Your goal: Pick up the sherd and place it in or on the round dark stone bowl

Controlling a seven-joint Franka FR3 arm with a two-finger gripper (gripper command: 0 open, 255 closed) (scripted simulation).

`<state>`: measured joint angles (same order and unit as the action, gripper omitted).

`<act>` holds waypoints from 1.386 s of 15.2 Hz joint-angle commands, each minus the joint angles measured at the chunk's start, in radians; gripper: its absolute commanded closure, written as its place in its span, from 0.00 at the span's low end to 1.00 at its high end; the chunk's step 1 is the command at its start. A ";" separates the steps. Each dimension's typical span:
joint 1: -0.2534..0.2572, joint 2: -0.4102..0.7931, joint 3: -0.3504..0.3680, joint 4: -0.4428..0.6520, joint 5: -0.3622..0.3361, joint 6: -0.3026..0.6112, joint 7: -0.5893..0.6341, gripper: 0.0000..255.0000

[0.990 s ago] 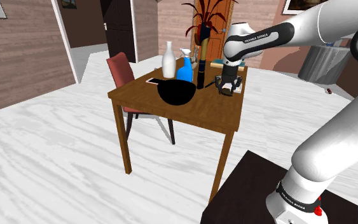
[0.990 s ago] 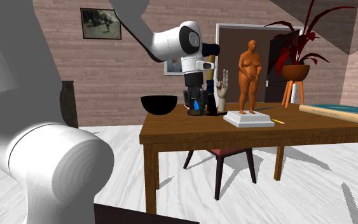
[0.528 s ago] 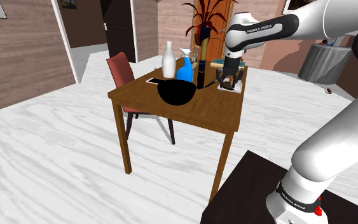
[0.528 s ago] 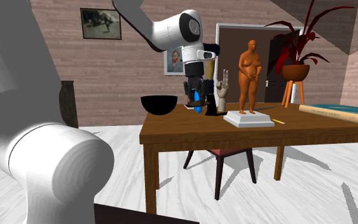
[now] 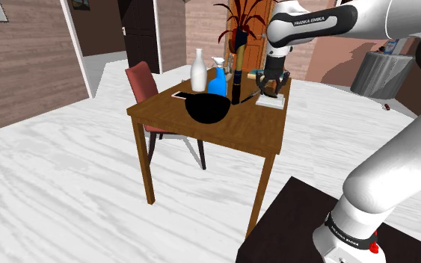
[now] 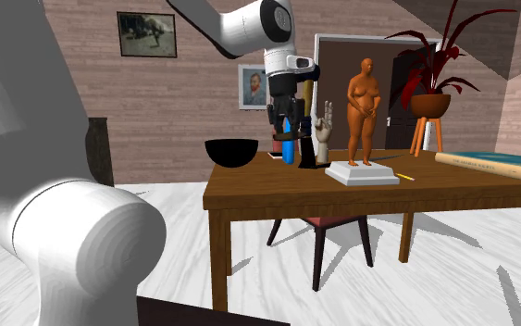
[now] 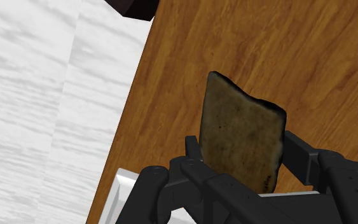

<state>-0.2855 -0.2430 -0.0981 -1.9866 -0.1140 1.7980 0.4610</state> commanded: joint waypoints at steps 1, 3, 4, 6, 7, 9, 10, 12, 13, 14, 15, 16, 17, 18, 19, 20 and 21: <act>0.000 0.002 0.001 0.029 0.001 -0.027 -0.002 1.00; 0.001 0.005 0.001 0.059 0.002 -0.054 -0.005 1.00; 0.001 0.006 0.001 0.074 0.002 -0.067 -0.006 1.00; 0.001 0.010 0.002 0.105 0.003 -0.094 -0.008 1.00; 0.001 0.013 0.002 0.120 0.004 -0.108 -0.009 1.00; 0.002 0.015 0.002 0.140 0.004 -0.124 -0.011 1.00; 0.011 0.027 0.017 0.152 0.007 -0.127 0.012 1.00; 0.029 0.054 0.044 0.181 0.012 -0.134 0.056 1.00; 0.038 0.069 0.058 0.198 0.014 -0.138 0.078 1.00; 0.047 0.084 0.071 0.215 0.016 -0.142 0.100 1.00; 0.056 0.101 0.084 0.234 0.018 -0.146 0.122 1.00; 0.066 0.118 0.097 0.254 0.019 -0.151 0.143 1.00; 0.075 0.137 0.110 0.276 0.019 -0.156 0.165 1.00; 0.085 0.156 0.122 0.299 0.019 -0.162 0.186 1.00; 0.094 0.177 0.134 0.323 0.019 -0.168 0.207 1.00; 0.104 0.198 0.146 0.349 0.018 -0.174 0.228 1.00; 0.114 0.221 0.157 0.377 0.016 -0.181 0.249 1.00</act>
<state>-0.1814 -0.0466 0.0468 -1.6459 -0.0963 1.6303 0.6880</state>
